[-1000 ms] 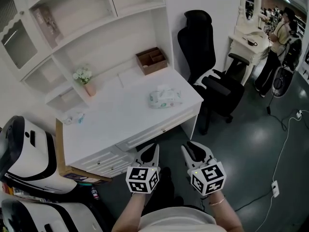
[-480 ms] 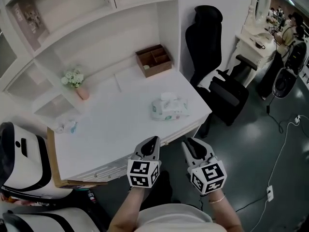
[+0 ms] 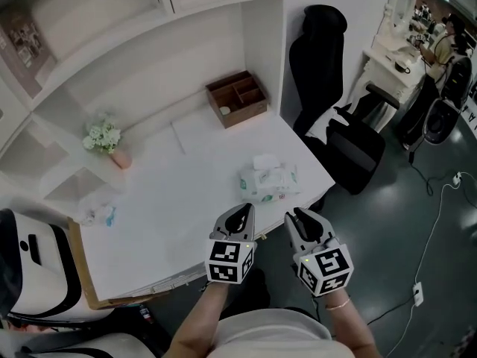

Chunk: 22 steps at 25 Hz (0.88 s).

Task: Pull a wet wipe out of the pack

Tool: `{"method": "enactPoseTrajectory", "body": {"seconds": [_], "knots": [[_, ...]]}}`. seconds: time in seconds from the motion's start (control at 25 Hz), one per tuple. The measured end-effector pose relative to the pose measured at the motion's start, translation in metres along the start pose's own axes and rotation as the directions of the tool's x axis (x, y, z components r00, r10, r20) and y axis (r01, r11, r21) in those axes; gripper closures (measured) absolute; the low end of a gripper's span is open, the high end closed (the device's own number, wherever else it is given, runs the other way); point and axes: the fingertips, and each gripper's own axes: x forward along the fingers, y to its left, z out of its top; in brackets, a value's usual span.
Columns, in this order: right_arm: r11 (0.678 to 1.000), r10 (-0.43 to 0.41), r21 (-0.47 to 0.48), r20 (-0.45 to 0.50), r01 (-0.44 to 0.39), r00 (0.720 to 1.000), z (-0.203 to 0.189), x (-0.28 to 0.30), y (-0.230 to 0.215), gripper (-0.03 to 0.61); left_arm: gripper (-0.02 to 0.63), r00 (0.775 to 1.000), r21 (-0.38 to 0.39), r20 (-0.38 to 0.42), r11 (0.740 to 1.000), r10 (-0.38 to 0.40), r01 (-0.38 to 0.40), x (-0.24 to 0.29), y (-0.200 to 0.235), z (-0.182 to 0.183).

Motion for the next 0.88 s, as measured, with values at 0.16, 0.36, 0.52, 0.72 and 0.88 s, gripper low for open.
{"method": "enactPoseTrajectory", "body": {"seconds": [0.16,0.36,0.52,0.72,0.88], "knots": [[1.0,-0.019,0.007,0.005,0.019,1.0,0.006,0.015,-0.004,0.514,0.601,1.0,0.011,-0.004,1.0,-0.019,0.019,0.017,0.007,0.006],[0.999,-0.04,0.014,-0.003,0.04,0.999,0.005,0.021,-0.013,0.514,0.566,0.999,0.027,-0.025,0.999,-0.037,0.037,0.037,0.008,0.007],[0.997,-0.061,0.04,-0.005,0.061,0.998,0.004,0.023,-0.025,0.514,0.532,0.998,0.033,-0.045,0.999,-0.042,0.043,0.054,0.006,0.007],[0.996,-0.068,0.054,0.006,0.067,0.998,0.006,0.029,-0.041,0.514,0.5,0.997,0.056,-0.065,0.997,-0.043,0.046,0.079,0.0,0.006],[0.996,-0.064,0.06,0.008,0.063,0.998,0.011,0.037,-0.056,0.514,0.497,0.995,0.073,-0.099,0.997,-0.03,0.037,0.099,-0.004,0.005]]}}
